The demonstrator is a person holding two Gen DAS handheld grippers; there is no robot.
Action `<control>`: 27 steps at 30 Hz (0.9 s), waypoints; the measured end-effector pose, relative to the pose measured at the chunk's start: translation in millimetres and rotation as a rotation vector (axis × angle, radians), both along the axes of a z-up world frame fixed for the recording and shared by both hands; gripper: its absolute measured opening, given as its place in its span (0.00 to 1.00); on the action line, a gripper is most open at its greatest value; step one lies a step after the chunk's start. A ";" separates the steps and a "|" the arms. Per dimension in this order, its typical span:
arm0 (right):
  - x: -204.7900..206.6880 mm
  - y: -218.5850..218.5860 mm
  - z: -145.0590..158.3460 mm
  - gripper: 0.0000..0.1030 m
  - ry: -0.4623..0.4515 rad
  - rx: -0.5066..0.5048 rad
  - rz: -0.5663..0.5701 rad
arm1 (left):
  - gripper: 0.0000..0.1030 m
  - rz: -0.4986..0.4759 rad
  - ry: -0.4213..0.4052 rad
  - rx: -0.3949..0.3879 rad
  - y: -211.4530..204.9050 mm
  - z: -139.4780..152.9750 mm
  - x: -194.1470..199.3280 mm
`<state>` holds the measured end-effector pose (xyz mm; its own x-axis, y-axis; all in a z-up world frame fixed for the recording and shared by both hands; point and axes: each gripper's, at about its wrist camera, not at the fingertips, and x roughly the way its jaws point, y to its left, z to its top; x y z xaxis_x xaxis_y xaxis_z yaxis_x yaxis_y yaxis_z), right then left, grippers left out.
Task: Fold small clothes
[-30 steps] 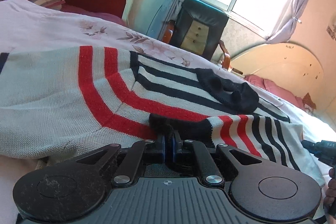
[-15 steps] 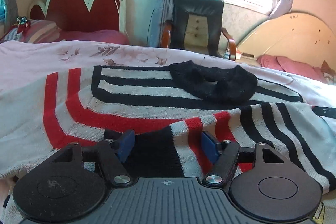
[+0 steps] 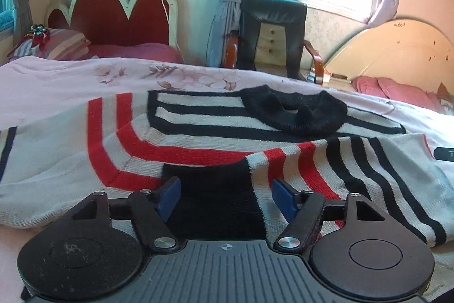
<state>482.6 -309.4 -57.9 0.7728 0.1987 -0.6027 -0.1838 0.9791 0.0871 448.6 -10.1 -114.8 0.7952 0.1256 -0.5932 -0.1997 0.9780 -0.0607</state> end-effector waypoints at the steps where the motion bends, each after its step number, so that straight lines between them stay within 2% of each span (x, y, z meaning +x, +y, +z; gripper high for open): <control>1: 0.0 0.0 0.0 0.20 0.000 0.000 0.000 | 0.85 0.011 -0.019 -0.020 7.3 2.8 -12.7; 3: -21.9 2.7 10.9 0.22 -0.039 0.011 0.022 | 0.85 0.038 -0.035 -0.068 26.6 5.1 -38.4; 6: -50.8 10.6 16.3 0.22 -0.037 0.025 0.057 | 0.84 0.135 -0.054 -0.139 69.5 5.7 -80.1; 8: -66.6 20.7 15.8 0.23 -0.013 0.034 0.072 | 0.64 0.225 -0.076 -0.194 108.6 2.0 -108.1; 10: -78.2 30.4 14.0 0.23 0.005 0.053 0.081 | 0.56 0.334 -0.101 -0.276 151.7 -5.3 -134.5; 13: -86.3 47.4 12.6 0.24 0.036 0.102 0.074 | 0.51 0.504 -0.138 -0.409 216.2 -19.3 -166.6; 16: -84.0 62.8 11.3 0.24 0.070 0.169 0.017 | 0.51 0.626 -0.200 -0.531 265.9 -32.5 -190.9; 18: -80.2 74.6 10.9 0.24 0.089 0.196 -0.025 | 0.50 0.665 -0.223 -0.577 291.4 -40.8 -197.2; 21: -75.7 96.3 13.9 0.24 0.094 0.210 -0.043 | 0.49 0.670 -0.254 -0.615 320.9 -50.3 -197.9; 27: -68.9 148.6 23.5 0.25 0.079 0.193 -0.027 | 0.33 0.702 -0.306 -0.717 372.0 -63.0 -183.5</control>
